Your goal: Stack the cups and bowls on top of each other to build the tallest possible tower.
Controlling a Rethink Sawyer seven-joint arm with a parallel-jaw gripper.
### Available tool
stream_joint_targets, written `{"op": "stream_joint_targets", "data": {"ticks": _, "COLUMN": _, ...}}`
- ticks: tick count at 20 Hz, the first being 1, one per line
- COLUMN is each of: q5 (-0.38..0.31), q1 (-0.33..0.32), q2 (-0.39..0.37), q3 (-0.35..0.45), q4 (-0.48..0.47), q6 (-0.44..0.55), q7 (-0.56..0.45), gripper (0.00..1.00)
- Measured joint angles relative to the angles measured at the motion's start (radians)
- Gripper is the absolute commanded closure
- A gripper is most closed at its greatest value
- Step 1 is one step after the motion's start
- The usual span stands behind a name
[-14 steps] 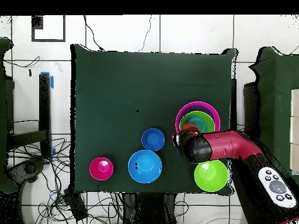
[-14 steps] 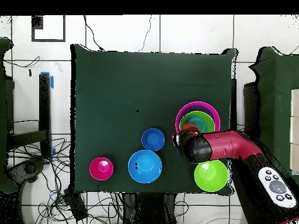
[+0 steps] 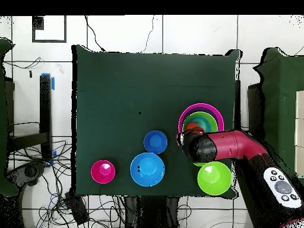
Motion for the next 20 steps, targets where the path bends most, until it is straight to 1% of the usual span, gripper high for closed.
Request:
{"op": "stream_joint_targets", "data": {"ticks": 10, "q5": 0.0, "q1": -0.002, "q2": -0.049, "q3": 0.0, "q4": 0.0, "q6": 0.038, "q7": 0.0, "gripper": 1.0}}
{"op": "stream_joint_targets", "data": {"ticks": 20, "q5": 0.0, "q1": -0.002, "q2": -0.051, "q3": 0.0, "q4": -0.018, "q6": 0.057, "q7": 0.0, "gripper": 1.0}}
